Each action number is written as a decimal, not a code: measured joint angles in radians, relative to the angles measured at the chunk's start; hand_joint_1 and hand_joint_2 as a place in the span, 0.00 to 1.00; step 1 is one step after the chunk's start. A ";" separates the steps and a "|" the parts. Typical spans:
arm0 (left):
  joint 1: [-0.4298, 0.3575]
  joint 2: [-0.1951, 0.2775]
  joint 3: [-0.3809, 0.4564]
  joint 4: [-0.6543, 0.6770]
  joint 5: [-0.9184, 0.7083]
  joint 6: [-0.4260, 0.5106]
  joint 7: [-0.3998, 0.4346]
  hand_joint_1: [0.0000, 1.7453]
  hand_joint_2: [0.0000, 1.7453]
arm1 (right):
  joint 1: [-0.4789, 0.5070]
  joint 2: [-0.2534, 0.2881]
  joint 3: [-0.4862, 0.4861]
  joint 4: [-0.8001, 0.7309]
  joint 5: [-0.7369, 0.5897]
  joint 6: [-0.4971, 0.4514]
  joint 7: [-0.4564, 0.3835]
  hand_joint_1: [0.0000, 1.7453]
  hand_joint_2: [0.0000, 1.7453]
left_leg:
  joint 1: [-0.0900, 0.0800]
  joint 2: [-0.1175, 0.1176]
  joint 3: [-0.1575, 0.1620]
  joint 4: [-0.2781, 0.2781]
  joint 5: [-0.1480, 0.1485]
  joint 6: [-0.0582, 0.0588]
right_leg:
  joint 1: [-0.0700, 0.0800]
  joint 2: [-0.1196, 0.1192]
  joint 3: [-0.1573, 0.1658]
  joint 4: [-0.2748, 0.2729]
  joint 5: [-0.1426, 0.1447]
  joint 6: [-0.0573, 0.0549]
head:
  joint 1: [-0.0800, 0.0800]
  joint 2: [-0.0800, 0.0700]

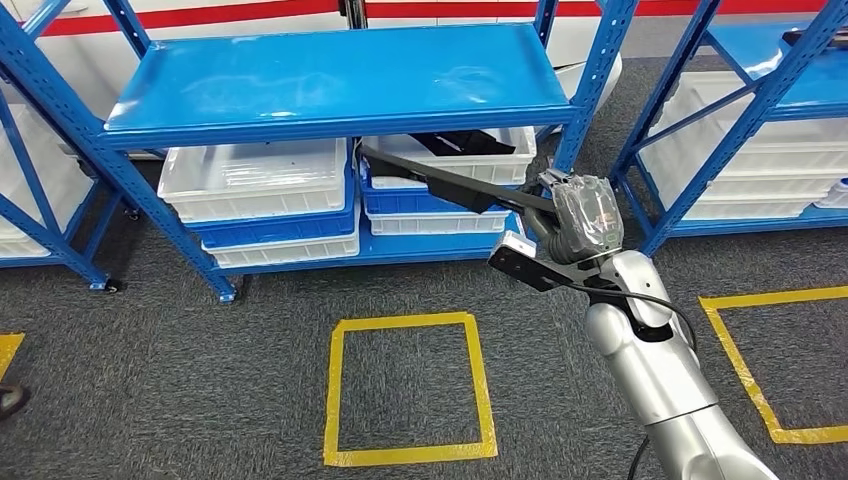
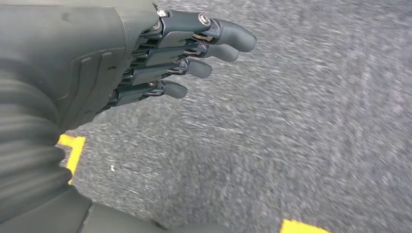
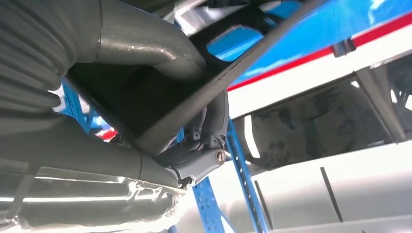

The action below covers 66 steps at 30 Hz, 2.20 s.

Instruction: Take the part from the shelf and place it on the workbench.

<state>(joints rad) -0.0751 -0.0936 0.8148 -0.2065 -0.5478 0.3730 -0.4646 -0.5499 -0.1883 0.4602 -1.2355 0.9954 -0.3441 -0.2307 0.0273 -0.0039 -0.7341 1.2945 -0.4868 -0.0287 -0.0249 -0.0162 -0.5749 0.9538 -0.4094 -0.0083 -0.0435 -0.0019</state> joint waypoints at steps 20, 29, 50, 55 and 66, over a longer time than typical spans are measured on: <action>-0.007 -0.009 0.011 -0.001 0.002 -0.003 0.005 0.00 1.00 | -0.001 -0.031 -0.130 -0.101 -0.161 0.116 -0.114 0.98 1.00 | -0.032 0.002 0.040 -0.302 0.178 0.064 | 0.021 0.011 0.095 0.039 -0.106 0.038 | 0.003 0.000; 0.001 -0.005 0.018 -0.001 0.005 -0.004 -0.005 0.00 1.00 | 0.008 -0.033 -0.132 -0.103 -0.155 0.115 -0.118 0.98 1.00 | -0.012 0.000 -0.046 -0.001 -0.014 0.014 | 0.003 0.003 0.038 0.004 -0.033 -0.006 | 0.006 0.000; -0.010 -0.004 0.034 -0.003 0.006 -0.005 -0.014 0.00 1.00 | 0.028 -0.022 -0.142 -0.099 -0.125 0.113 -0.112 0.98 1.00 | -0.021 0.006 0.051 -0.305 0.174 0.056 | 0.005 0.015 0.080 0.060 -0.098 0.064 | 0.010 0.000; -0.002 -0.006 0.036 -0.002 0.007 -0.004 -0.016 0.00 1.00 | 0.031 -0.017 -0.146 -0.099 -0.121 0.112 -0.115 0.98 1.00 | -0.014 0.005 0.021 -0.284 0.159 0.029 | 0.001 0.013 0.064 0.018 -0.073 0.005 | 0.007 0.000; -0.007 -0.003 0.042 -0.004 0.001 -0.005 -0.020 0.00 1.00 | 0.035 -0.021 -0.156 -0.100 -0.119 0.112 -0.118 0.98 1.00 | -0.017 -0.001 0.207 -0.254 -0.018 0.043 | 0.016 0.012 -0.079 0.042 0.050 0.006 | 0.007 0.000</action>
<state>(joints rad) -0.0821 -0.0968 0.8572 -0.2101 -0.5472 0.3681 -0.4850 -0.5151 -0.2089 0.3043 -1.3357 0.8763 -0.2326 -0.3491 0.0106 -0.0051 -0.5273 1.0403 -0.5048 0.0145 -0.0090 -0.0046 -0.6541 0.9956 -0.3596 -0.0020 -0.0362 -0.0019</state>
